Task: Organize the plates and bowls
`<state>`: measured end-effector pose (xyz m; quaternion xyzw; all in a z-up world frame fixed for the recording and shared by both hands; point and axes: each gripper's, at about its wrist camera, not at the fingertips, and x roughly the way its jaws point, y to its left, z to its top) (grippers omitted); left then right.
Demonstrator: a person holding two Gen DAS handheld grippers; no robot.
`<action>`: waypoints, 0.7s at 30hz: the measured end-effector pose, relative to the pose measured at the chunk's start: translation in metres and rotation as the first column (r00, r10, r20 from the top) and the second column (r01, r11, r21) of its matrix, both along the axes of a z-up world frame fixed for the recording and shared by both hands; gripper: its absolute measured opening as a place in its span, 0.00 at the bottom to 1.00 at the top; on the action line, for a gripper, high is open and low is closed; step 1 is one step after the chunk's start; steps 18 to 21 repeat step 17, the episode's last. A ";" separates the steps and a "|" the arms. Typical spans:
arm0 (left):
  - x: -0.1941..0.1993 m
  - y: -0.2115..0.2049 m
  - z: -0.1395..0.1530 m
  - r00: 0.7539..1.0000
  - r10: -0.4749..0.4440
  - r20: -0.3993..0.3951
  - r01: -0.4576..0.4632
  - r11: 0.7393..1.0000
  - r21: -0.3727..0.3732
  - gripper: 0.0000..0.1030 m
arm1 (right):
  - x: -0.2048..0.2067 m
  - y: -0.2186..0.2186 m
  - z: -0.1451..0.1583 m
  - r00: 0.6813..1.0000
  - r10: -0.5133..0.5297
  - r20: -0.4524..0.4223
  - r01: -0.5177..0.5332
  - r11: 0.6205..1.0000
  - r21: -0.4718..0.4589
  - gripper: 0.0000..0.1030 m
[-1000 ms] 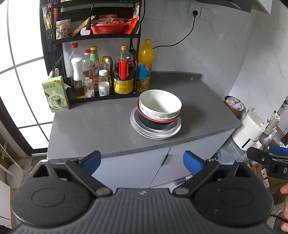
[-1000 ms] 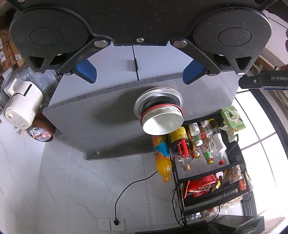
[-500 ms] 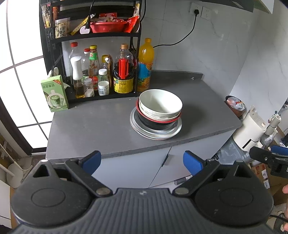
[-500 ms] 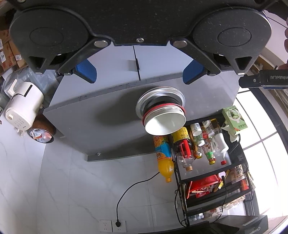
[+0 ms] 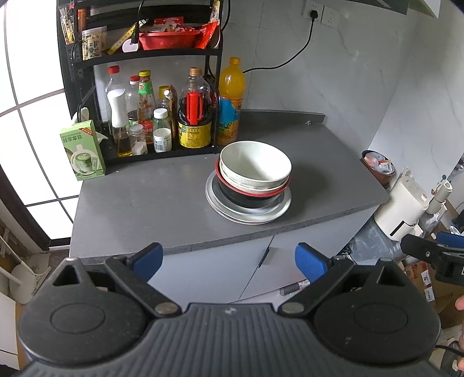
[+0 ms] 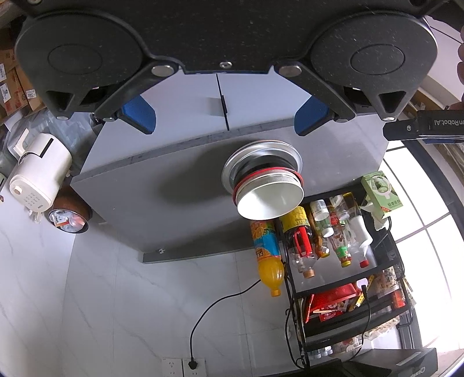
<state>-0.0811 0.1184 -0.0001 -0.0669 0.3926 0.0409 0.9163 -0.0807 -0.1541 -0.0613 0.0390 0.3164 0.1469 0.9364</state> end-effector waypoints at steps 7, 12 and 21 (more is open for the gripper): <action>0.002 0.006 -0.004 0.999 -0.030 -0.012 0.030 1.000 -0.007 0.94 | -0.003 0.004 0.001 1.000 -0.028 -0.005 0.028 1.000 -0.003 1.00; 0.002 0.015 -0.010 0.998 -0.057 -0.010 0.057 0.998 -0.021 0.94 | -0.012 0.012 -0.002 0.998 -0.053 -0.019 0.052 0.998 -0.025 1.00; 0.000 0.025 -0.017 0.996 -0.093 -0.009 0.092 0.995 -0.040 0.94 | -0.020 0.017 -0.005 0.996 -0.077 -0.037 0.075 0.996 -0.054 1.00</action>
